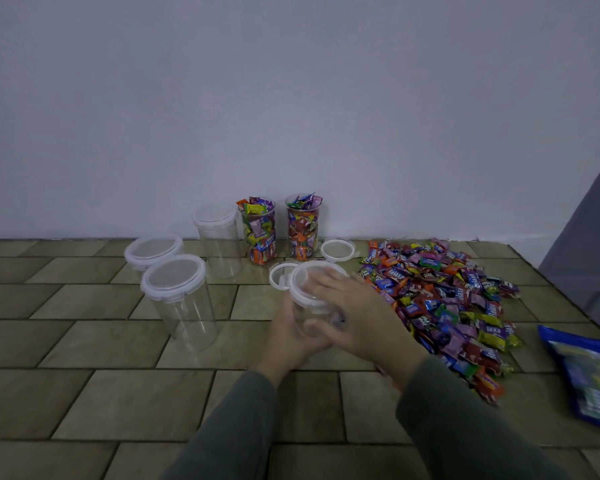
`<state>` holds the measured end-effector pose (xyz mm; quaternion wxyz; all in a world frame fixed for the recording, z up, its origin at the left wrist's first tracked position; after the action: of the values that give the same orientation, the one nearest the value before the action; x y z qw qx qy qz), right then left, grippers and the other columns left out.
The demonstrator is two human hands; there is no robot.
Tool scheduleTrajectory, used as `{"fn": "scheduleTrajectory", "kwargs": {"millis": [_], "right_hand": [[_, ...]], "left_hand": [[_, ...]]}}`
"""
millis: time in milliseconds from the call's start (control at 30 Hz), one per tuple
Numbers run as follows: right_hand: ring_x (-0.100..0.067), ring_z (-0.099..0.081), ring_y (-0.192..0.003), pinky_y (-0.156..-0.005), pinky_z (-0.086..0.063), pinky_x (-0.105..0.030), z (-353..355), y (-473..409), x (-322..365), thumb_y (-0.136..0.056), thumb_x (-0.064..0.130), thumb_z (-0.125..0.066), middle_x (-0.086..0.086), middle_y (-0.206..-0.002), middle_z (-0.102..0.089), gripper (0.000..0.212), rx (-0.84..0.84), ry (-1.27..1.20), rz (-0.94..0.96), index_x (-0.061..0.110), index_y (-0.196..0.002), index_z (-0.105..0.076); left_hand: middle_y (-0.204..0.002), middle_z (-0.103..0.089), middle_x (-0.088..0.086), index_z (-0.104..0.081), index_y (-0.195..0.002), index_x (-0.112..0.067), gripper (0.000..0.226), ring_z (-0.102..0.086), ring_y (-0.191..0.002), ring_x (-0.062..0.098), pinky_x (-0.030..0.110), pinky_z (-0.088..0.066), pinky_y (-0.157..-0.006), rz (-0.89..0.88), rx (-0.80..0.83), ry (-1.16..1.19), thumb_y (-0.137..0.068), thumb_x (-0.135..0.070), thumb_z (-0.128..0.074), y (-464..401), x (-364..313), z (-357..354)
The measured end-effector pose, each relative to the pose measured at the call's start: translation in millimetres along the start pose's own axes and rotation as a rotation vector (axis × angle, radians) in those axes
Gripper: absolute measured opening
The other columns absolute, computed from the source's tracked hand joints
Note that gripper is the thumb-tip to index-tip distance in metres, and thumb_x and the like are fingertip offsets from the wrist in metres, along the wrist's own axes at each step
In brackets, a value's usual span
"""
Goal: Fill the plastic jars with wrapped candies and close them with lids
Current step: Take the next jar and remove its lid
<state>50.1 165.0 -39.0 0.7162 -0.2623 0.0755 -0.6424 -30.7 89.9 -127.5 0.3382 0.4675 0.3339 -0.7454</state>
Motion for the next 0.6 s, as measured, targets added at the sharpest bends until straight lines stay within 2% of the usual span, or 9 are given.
{"fn": "scheduleTrajectory", "kwargs": {"millis": [100, 133, 200, 233, 267, 333, 433, 533, 600], "right_hand": [[-0.007, -0.049, -0.126, -0.113, -0.031, -0.036, 3, 10, -16, -0.087, 0.021, -0.058, 0.004, -0.129, -0.062, 0.037, -0.216, -0.094, 0.024, 0.018, -0.123, -0.066], [-0.002, -0.053, -0.120, -0.107, -0.038, -0.029, 8, 9, -16, -0.089, 0.017, -0.057, 0.005, -0.123, -0.065, 0.034, -0.279, -0.175, 0.010, 0.016, -0.121, -0.066], [0.009, -0.061, -0.084, -0.072, -0.049, -0.012, 28, 7, -23, -0.093, 0.013, -0.058, 0.011, -0.092, -0.071, 0.026, -0.441, -0.405, -0.142, 0.015, -0.116, -0.068], [0.006, -0.056, -0.064, -0.057, -0.043, -0.010, 38, 7, -29, -0.095, 0.015, -0.058, 0.014, -0.073, -0.065, 0.021, -0.527, -0.511, -0.250, 0.018, -0.112, -0.070], [0.002, -0.051, -0.055, -0.049, -0.038, -0.012, 46, 8, -39, -0.097, 0.020, -0.056, 0.011, -0.063, -0.060, 0.018, -0.597, -0.612, -0.364, 0.022, -0.106, -0.070], [-0.010, -0.058, -0.059, -0.046, -0.044, -0.018, 48, 15, -63, -0.099, 0.028, -0.052, 0.002, -0.068, -0.065, 0.021, -0.671, -0.788, -0.562, 0.024, -0.095, -0.072], [-0.024, -0.063, -0.064, -0.056, -0.054, -0.038, 26, 31, -91, -0.099, 0.037, -0.048, -0.011, -0.074, -0.068, 0.035, -0.546, -0.808, -0.764, 0.016, -0.084, -0.072], [-0.023, -0.059, -0.063, -0.063, -0.054, -0.043, -24, 48, -99, -0.100, 0.036, -0.046, -0.010, -0.070, -0.063, 0.040, -0.183, -0.695, -0.876, 0.012, -0.080, -0.070], [-0.022, -0.058, -0.064, -0.065, -0.051, -0.039, -59, 56, -93, -0.100, 0.034, -0.048, -0.008, -0.069, -0.063, 0.038, 0.014, -0.690, -0.913, 0.011, -0.078, -0.071]], "left_hand": [[-0.121, -0.052, -0.026, -0.039, -0.120, -0.049, 0.083, -0.050, -0.113, -0.007, 0.004, -0.039, -0.086, 0.016, -0.012, -0.010, -0.061, -0.026, -0.092, -1, 7, 0], [-0.120, -0.053, -0.023, -0.040, -0.118, -0.048, 0.081, -0.050, -0.113, -0.004, 0.005, -0.039, -0.086, 0.015, -0.018, -0.019, -0.060, -0.026, -0.092, -2, 9, 0], [-0.116, -0.055, -0.017, -0.042, -0.117, -0.042, 0.078, -0.052, -0.112, 0.002, 0.005, -0.039, -0.085, 0.024, -0.041, -0.022, -0.059, -0.026, -0.092, -2, 14, 2], [-0.116, -0.055, -0.016, -0.042, -0.119, -0.039, 0.079, -0.051, -0.112, 0.001, 0.006, -0.039, -0.086, 0.025, -0.053, -0.024, -0.059, -0.028, -0.092, -2, 16, 5], [-0.116, -0.054, -0.017, -0.041, -0.121, -0.039, 0.081, -0.050, -0.112, -0.001, 0.006, -0.038, -0.087, 0.027, -0.063, -0.028, -0.058, -0.030, -0.092, -1, 17, 8], [-0.117, -0.053, -0.019, -0.041, -0.120, -0.041, 0.081, -0.048, -0.113, -0.006, 0.005, -0.037, -0.088, 0.030, -0.097, -0.027, -0.057, -0.031, -0.092, 0, 20, 16], [-0.118, -0.053, -0.020, -0.042, -0.118, -0.040, 0.079, -0.050, -0.111, -0.007, 0.003, -0.039, -0.085, 0.041, -0.172, -0.010, -0.058, -0.028, -0.093, 4, 22, 30], [-0.117, -0.053, -0.016, -0.043, -0.125, -0.026, 0.082, -0.053, -0.108, 0.000, 0.000, -0.040, -0.079, 0.063, -0.240, 0.002, -0.060, -0.024, -0.092, 8, 24, 47], [-0.116, -0.053, -0.015, -0.041, -0.126, -0.027, 0.082, -0.053, -0.106, 0.003, 0.002, -0.039, -0.078, 0.084, -0.258, -0.003, -0.061, -0.024, -0.091, 9, 26, 56]]}}
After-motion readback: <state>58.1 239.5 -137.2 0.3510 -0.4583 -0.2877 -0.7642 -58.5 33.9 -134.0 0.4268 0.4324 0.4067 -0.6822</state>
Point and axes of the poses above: each hand's wrist, its own y-axis away from the middle knuckle, its own z-axis out of the back of the hand, x = y × z, the point moved 8 cm from there along -y, towards the middle knuckle
